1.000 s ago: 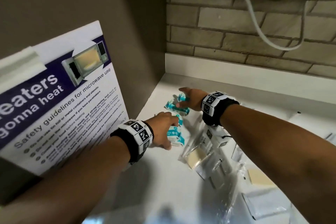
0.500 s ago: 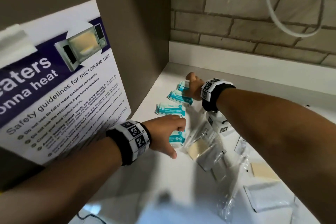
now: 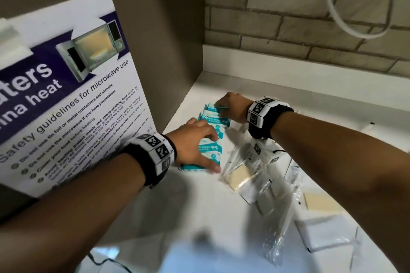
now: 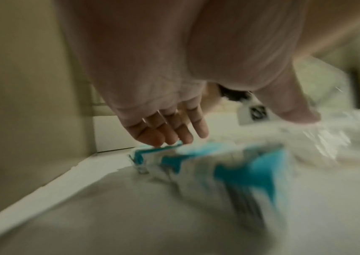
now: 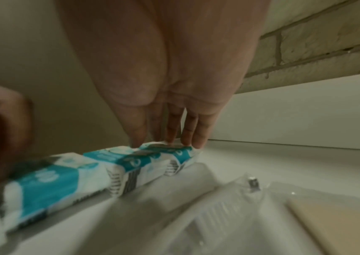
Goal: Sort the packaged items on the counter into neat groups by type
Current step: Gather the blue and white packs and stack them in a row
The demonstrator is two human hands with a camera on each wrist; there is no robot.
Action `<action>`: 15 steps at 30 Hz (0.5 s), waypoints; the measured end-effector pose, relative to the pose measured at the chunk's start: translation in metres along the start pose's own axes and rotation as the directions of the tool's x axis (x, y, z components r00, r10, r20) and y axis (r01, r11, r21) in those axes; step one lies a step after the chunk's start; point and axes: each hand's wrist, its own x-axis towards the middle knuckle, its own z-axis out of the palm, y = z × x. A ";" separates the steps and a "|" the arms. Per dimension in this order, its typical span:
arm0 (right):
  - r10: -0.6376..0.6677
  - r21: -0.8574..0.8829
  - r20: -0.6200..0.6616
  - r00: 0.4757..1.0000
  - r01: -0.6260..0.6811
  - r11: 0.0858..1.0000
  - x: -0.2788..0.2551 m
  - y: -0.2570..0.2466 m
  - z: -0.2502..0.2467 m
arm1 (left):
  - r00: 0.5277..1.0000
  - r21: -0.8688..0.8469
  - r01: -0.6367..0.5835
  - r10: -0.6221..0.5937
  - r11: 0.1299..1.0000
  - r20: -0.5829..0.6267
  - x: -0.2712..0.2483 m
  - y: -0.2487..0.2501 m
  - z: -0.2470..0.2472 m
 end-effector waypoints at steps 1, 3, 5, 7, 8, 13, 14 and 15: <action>-0.017 0.017 -0.017 1.000 0.017 1.000 -0.003 0.002 -0.001 | 0.999 -0.061 0.032 -0.034 0.998 -0.032 0.003 0.001 -0.004; -0.008 0.036 -0.067 0.998 0.010 0.999 -0.010 0.005 -0.004 | 0.983 -0.157 0.098 -0.120 0.983 -0.139 0.014 0.001 -0.012; 0.044 0.056 -0.087 0.995 -0.039 0.998 -0.016 0.008 -0.005 | 0.940 -0.236 0.182 -0.239 0.955 -0.244 0.030 -0.001 -0.017; 0.055 0.057 -0.081 0.995 -0.050 0.997 -0.018 0.007 -0.001 | 0.894 -0.290 0.288 -0.364 0.913 -0.259 0.043 -0.007 -0.021; 0.050 0.056 -0.075 0.996 -0.046 0.997 -0.019 0.007 0.000 | 0.879 -0.305 0.341 -0.417 0.889 -0.232 0.048 -0.010 -0.021; 0.016 0.025 -0.050 0.999 -0.015 1.000 -0.015 -0.001 0.006 | 0.823 -0.274 0.526 -0.563 0.805 -0.077 0.045 -0.014 -0.025; 0.012 0.011 -0.047 0.999 -0.011 1.000 -0.013 -0.002 0.005 | 0.823 -0.256 0.538 -0.566 0.803 -0.046 0.045 -0.014 -0.025; 0.004 -0.005 -0.039 0.999 -0.004 1.000 -0.012 -0.006 0.005 | 0.823 -0.251 0.545 -0.567 0.800 -0.019 0.044 -0.015 -0.025</action>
